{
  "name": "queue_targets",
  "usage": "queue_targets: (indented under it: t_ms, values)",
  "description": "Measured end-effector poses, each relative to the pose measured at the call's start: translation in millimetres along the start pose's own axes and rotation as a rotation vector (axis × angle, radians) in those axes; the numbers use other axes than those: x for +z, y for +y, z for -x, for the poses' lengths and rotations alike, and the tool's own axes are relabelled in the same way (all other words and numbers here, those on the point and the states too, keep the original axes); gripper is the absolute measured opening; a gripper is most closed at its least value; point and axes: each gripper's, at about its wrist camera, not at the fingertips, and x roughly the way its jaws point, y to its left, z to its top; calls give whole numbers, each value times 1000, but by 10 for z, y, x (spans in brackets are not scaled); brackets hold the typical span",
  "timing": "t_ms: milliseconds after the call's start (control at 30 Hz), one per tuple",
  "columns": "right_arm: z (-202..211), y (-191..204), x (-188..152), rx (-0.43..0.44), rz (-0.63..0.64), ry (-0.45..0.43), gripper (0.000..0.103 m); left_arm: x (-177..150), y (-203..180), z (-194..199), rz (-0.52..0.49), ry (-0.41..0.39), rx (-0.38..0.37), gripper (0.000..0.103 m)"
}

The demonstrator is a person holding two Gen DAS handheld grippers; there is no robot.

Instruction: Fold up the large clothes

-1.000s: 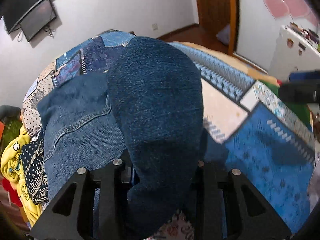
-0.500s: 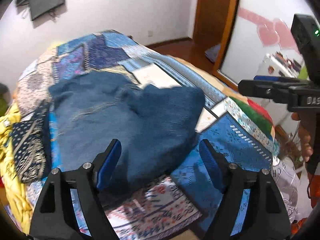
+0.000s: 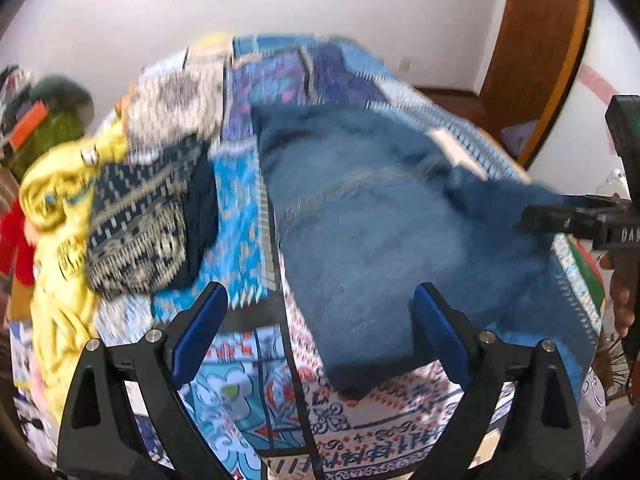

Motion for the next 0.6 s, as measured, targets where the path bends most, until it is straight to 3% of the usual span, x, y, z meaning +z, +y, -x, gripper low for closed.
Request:
queue_targets:
  t_ms: [100,200,333,433,600]
  values:
    - [-153,-291,-78,32,-87,72,97,-123,23,-91,1,13,-28,97]
    - [-108,-523,-196,71,-145,70,98,-216,65,-132,28,-4,-56,102]
    - [-54,-539,-395,18,-90,36,98,-305,114,-232,79,20,-112,102]
    - [-28,-510,-492,-20,-69,22,98,-356,103,-220,82,14,-112,102]
    - [39,-537,-403,-18,-60,66,98,-238,35,-87,-17,17,-80,102]
